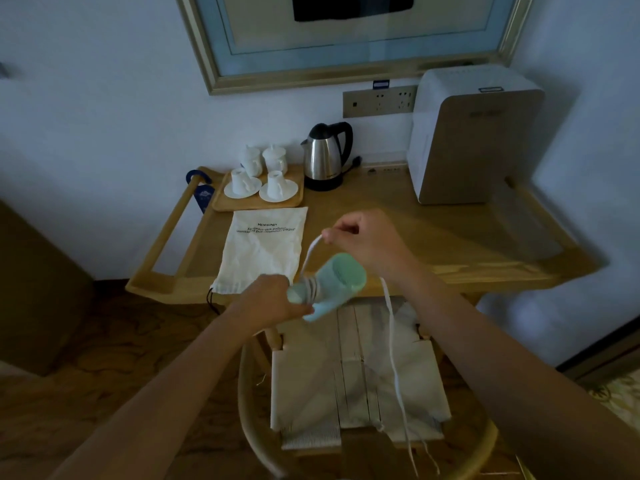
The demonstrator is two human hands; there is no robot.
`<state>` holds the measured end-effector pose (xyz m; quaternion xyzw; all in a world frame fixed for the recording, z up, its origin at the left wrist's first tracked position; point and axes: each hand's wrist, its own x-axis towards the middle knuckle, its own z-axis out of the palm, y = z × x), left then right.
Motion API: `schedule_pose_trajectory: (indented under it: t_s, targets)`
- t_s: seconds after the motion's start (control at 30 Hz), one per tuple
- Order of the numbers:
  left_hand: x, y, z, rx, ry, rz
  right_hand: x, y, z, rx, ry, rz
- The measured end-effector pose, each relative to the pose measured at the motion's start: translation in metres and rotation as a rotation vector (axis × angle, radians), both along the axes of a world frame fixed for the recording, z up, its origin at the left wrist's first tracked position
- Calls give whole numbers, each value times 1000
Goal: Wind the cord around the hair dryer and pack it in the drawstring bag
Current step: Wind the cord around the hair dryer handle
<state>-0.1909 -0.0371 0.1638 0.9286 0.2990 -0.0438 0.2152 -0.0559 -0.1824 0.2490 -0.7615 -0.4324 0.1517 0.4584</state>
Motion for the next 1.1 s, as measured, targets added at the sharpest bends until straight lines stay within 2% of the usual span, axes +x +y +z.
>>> schedule_pose_trajectory:
  t_s: [0.1, 0.17, 0.27, 0.37, 0.5, 0.6, 0.67, 0.7, 0.73, 0.8, 0.83, 0.93, 1.1]
  targets:
    - [12, 0, 12, -270, -169, 229, -1, 2, 8, 55, -29, 20]
    - [22, 1, 25, -368, -225, 284, -7, 1, 7, 91, -63, 95]
    - [35, 6, 44, -382, -224, 274, -7, 0, 11, 146, -97, 147]
    - [43, 10, 59, -453, -254, 277, -1, 3, 19, 100, -242, 213]
    - [37, 18, 68, -694, -431, 248, 2, 1, 7, 100, -420, 262]
    - [29, 21, 70, -889, -504, 245, 9, -6, -15, 120, -441, 220]
    - [26, 21, 70, -1150, -575, 265, 10, -6, -29, 112, -437, 180]
    - [25, 19, 69, -1222, -597, 266, 10, -5, -34, 125, -419, 156]
    - [25, 17, 67, -1216, -595, 273, 10, -3, -37, 143, -400, 135]
    - [28, 13, 65, -1101, -584, 289, 10, 0, -41, 170, -328, 121]
    - [30, 12, 66, -1074, -608, 281, 10, 1, -43, 169, -231, 136]
    - [32, 17, 71, -1158, -741, 210, 8, -4, -55, 67, 267, 226]
    - [23, 28, 69, -1237, -741, 162, 10, -34, -112, -28, 689, 364]
